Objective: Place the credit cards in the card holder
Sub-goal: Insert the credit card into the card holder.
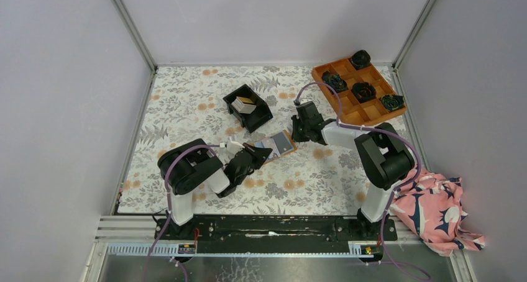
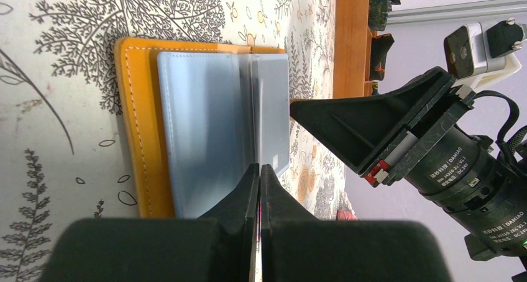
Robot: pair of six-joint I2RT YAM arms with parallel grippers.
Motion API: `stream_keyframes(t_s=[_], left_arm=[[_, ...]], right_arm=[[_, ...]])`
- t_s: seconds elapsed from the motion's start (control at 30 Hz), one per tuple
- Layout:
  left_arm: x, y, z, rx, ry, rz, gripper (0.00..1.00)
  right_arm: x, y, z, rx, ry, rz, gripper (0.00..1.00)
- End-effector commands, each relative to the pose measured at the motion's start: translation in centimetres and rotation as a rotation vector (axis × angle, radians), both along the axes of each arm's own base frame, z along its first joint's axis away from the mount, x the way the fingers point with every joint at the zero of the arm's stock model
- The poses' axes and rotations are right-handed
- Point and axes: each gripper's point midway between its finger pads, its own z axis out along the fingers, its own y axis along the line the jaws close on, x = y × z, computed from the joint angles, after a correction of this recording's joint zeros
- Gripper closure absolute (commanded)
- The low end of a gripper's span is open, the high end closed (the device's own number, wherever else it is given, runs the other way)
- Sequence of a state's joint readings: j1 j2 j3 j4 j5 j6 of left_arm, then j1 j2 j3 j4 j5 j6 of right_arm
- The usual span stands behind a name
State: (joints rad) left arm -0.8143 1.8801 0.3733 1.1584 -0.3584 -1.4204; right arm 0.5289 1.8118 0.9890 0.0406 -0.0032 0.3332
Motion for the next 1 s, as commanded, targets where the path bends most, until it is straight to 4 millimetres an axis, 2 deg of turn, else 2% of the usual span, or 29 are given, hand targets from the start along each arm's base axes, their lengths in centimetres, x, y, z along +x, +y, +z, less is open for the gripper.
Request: stream_keyframes(t_s=[0.0,0.37,0.97], left_arm=[[0.7,-0.2,1.3,-0.041,-0.039,0.012,1.0],[0.8,0.5,0.6,-0.02,-0.02,0.03,1.0],[1.1,0.2,0.1,-0.017,-0.003,0.035,1.0]], right_arm=[[-1.0,-0.1,-1.6,-0.011,0.05,0.017,0.82],[-0.9,0.0,-1.5,-0.007,0.047,0.018,0.82],[-0.9,0.1,-1.8,-0.011,0.056,0.022,0.82]])
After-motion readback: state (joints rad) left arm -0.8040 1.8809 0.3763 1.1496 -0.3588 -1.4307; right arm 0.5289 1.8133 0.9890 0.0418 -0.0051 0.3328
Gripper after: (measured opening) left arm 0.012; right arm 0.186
